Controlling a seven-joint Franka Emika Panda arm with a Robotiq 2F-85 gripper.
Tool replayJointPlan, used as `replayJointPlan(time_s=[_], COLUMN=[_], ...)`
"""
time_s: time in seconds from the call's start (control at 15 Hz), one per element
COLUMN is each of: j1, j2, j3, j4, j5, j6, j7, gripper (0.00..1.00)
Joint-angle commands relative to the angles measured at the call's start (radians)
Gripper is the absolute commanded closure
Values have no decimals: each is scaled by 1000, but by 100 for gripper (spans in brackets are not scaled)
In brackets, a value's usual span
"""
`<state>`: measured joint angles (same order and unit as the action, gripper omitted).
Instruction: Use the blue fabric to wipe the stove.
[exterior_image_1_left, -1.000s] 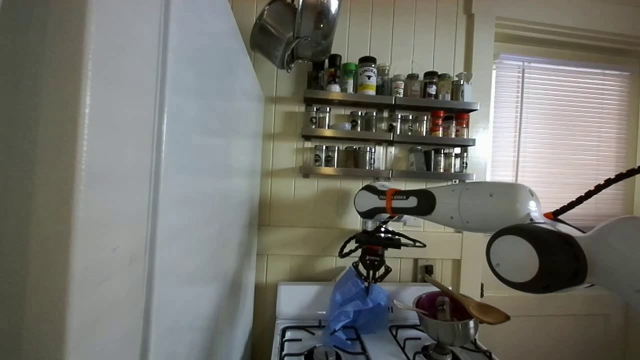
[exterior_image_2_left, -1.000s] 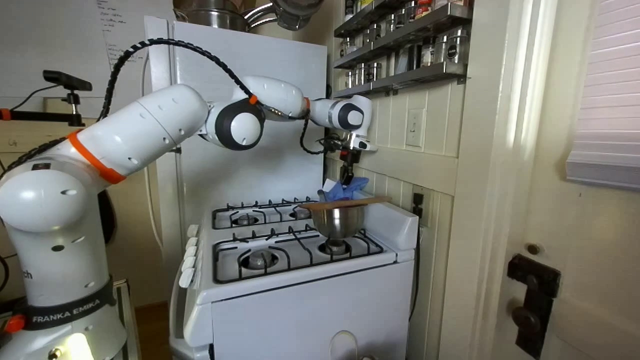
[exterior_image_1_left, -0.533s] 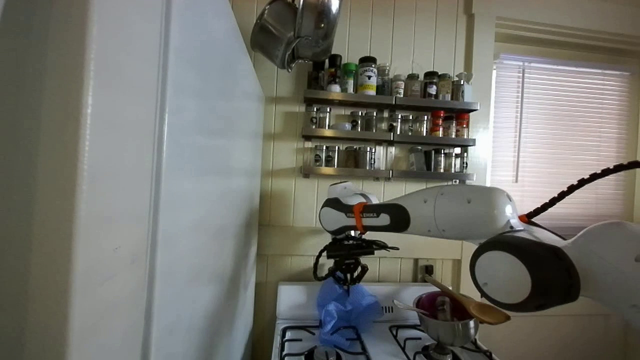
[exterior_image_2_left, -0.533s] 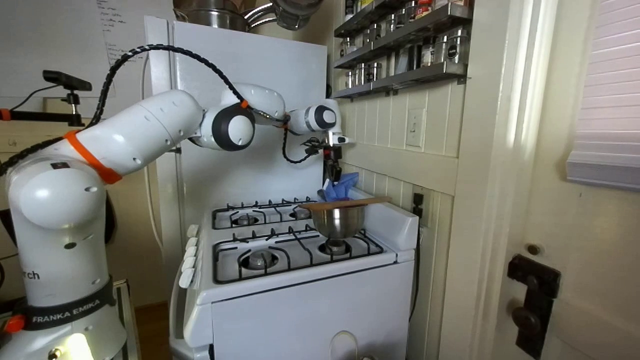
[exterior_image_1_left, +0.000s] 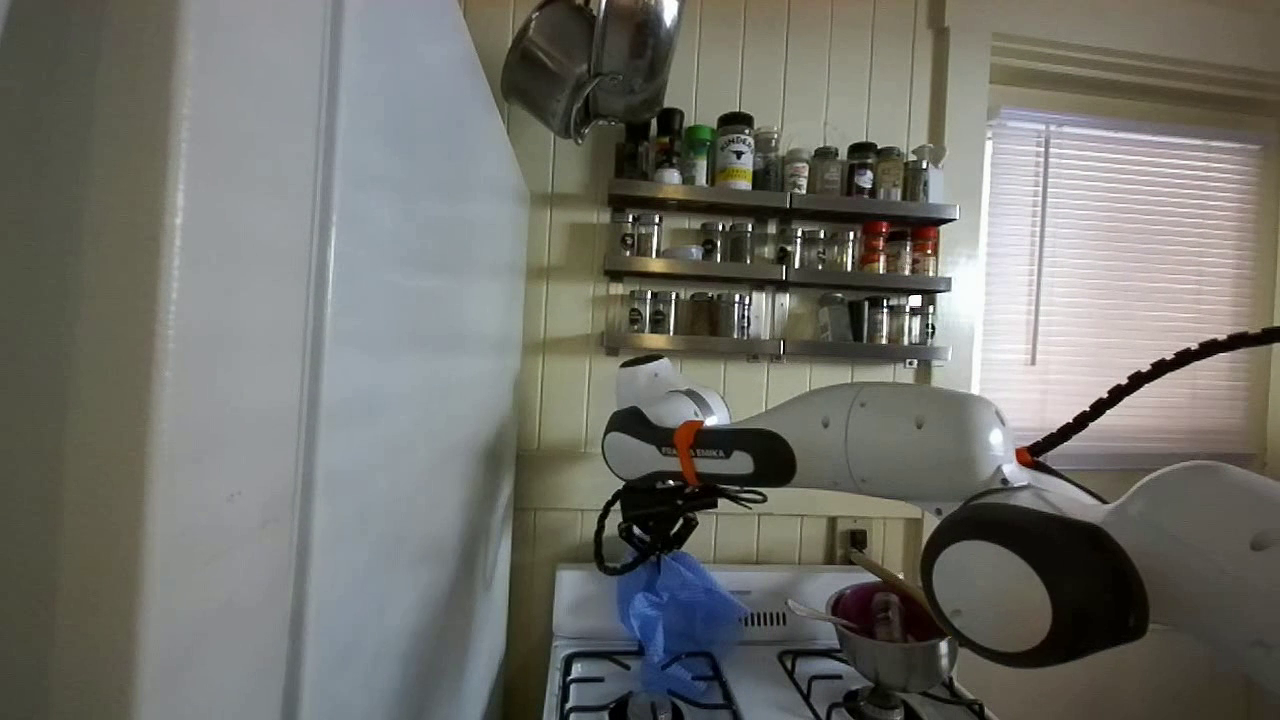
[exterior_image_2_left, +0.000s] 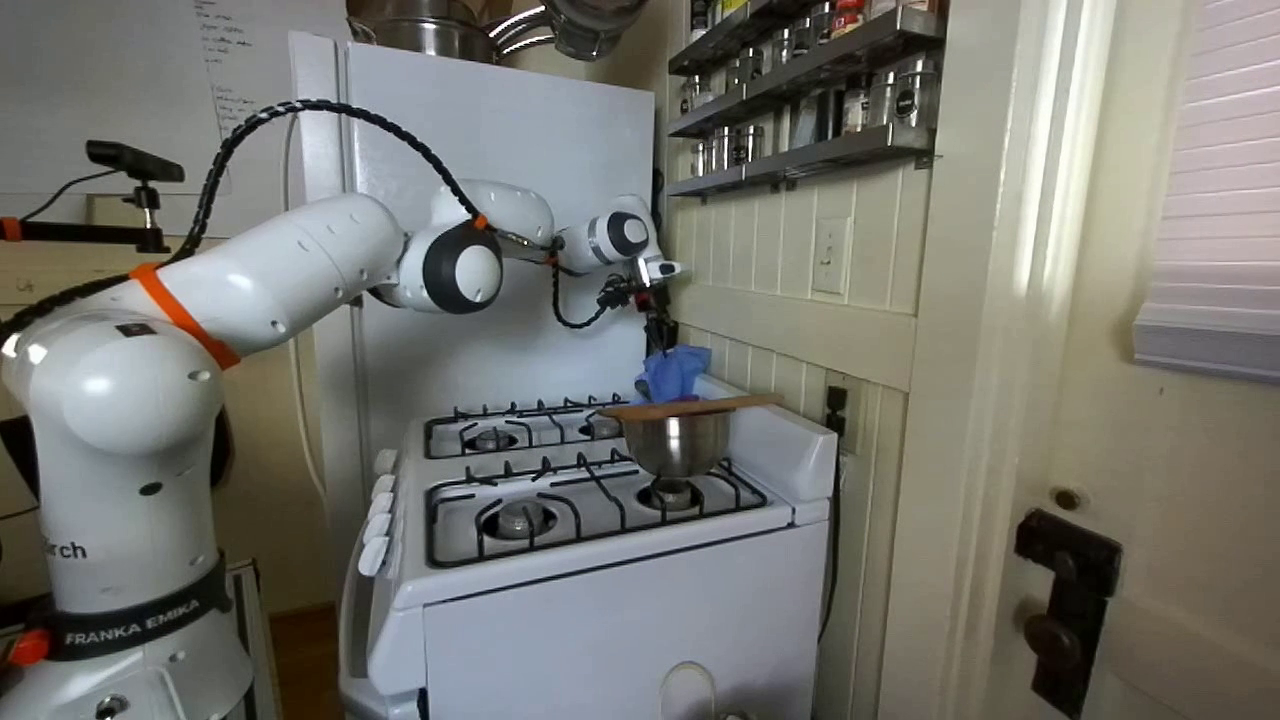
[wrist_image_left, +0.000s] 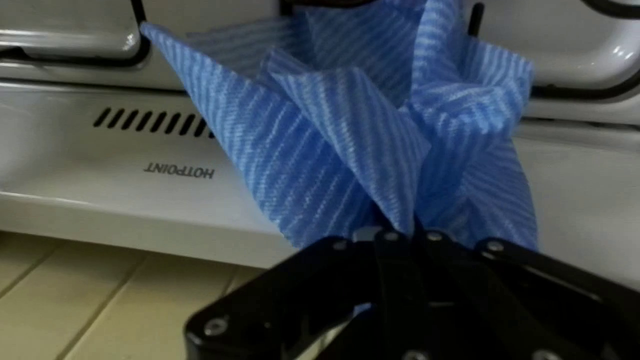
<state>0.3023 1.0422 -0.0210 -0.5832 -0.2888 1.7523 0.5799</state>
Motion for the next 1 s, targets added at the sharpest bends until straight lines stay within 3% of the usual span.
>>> replayJointPlan(time_s=[0.0,0.4,0.73,0.93], j1=[-30,-87,-93,-101], j2=[47,70,94,95], j3=[56,180,169,122], j4=[77,71,71,72], j5=[51,180,168,143], j6=[55,38,22,49], j7=[-132,-351,-344,-259], gripper=[100,100,100,100])
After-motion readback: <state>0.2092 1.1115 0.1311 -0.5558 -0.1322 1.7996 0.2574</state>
